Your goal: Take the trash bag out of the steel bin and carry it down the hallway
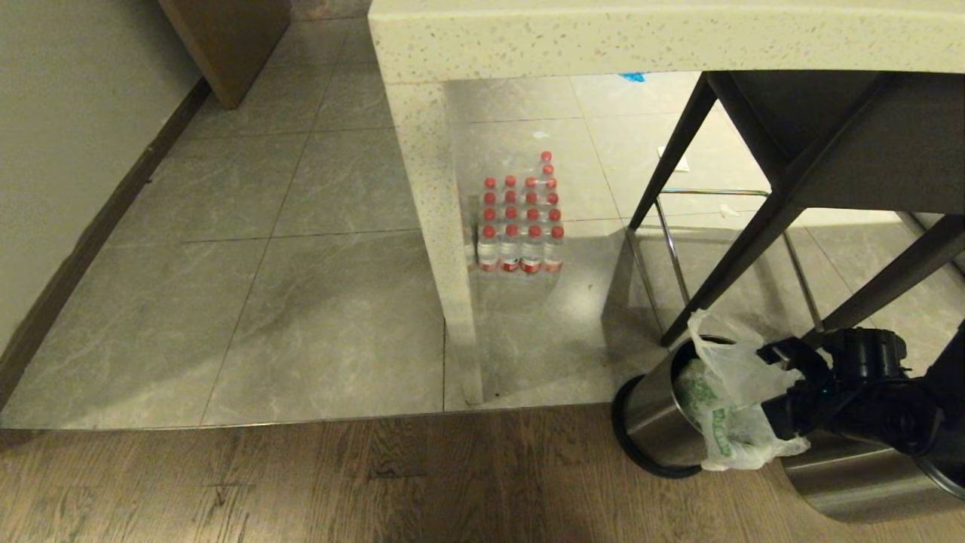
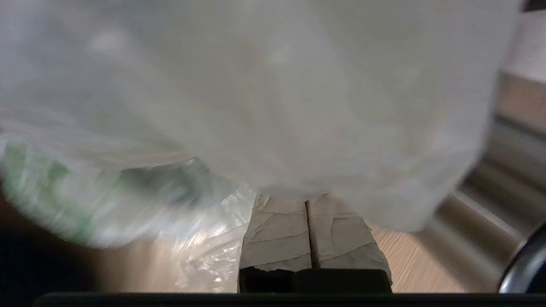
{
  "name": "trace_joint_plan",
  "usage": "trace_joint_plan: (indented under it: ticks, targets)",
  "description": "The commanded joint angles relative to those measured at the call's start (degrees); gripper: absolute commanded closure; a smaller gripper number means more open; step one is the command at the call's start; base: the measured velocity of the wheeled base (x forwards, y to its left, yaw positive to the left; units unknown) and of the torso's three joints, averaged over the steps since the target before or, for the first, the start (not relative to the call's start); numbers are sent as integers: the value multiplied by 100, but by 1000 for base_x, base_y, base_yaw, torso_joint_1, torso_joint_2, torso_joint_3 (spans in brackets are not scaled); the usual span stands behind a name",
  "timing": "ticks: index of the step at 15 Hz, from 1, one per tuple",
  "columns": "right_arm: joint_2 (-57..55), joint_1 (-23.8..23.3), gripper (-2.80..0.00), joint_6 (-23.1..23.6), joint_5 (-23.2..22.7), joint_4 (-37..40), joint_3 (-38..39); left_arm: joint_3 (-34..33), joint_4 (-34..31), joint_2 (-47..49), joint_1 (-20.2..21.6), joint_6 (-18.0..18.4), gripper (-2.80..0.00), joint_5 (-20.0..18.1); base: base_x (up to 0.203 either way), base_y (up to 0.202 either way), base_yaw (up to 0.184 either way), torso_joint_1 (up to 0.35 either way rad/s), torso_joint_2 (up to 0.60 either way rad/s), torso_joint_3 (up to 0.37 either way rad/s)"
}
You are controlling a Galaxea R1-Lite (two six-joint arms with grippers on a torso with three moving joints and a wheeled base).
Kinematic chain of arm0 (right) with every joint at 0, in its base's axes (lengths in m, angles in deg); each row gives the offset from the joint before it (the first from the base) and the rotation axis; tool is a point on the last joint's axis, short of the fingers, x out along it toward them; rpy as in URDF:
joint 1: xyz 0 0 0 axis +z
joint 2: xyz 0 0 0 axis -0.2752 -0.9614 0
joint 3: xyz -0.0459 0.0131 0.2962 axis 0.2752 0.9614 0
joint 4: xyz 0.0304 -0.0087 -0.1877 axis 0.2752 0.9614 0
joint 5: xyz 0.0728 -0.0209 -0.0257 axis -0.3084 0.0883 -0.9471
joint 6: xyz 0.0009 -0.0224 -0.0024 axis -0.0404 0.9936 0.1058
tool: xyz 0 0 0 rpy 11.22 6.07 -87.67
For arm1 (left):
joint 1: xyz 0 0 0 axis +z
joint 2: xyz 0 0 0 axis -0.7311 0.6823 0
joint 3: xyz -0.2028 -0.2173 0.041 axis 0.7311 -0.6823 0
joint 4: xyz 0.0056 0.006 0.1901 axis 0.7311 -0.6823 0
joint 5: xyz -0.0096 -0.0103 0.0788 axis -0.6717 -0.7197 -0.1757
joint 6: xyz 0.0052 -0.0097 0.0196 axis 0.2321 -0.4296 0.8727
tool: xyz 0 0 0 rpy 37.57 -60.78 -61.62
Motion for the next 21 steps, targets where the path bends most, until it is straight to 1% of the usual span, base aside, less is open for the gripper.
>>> trace_joint_plan:
  ticks: [1, 3, 5, 8, 13, 15, 18, 20, 21]
  targets:
    - [-412, -168, 0, 21, 0, -440, 5, -6, 1, -9, 0, -2, 0, 4, 0, 0, 0, 0, 0, 0]
    - [-531, -275, 0, 8, -30, -575, -89, -2, 1, -1, 0, -5, 0, 0, 0, 0, 0, 0, 0, 0]
    - [-586, -286, 0, -40, -8, -510, -177, -1, 1, -3, 0, -2, 0, 5, 0, 0, 0, 0, 0, 0]
    - [-764, -286, 0, -25, -32, -770, -196, -9, 1, -6, 0, -2, 0, 7, 0, 0, 0, 0, 0, 0]
    - [-909, -286, 0, -211, -50, -978, -409, 0, 1, 0, 0, -2, 0, -2, 0, 0, 0, 0, 0, 0]
    - [-839, -286, 0, -469, -56, -1110, -444, 0, 1, -9, 0, -2, 0, -2, 0, 0, 0, 0, 0, 0]
    - [-538, -286, 0, -1033, -59, -1170, -354, -8, 1, -8, 0, -2, 0, 6, 0, 0, 0, 0, 0, 0]
    - [-502, -278, 0, -1226, -69, -1209, -131, -2, 1, -8, 0, -2, 0, 0, 0, 0, 0, 0, 0, 0]
    - [-525, -277, -238, -1240, -75, -1262, -63, -7, 1, -9, 0, -2, 0, 2, 0, 0, 0, 0, 0, 0]
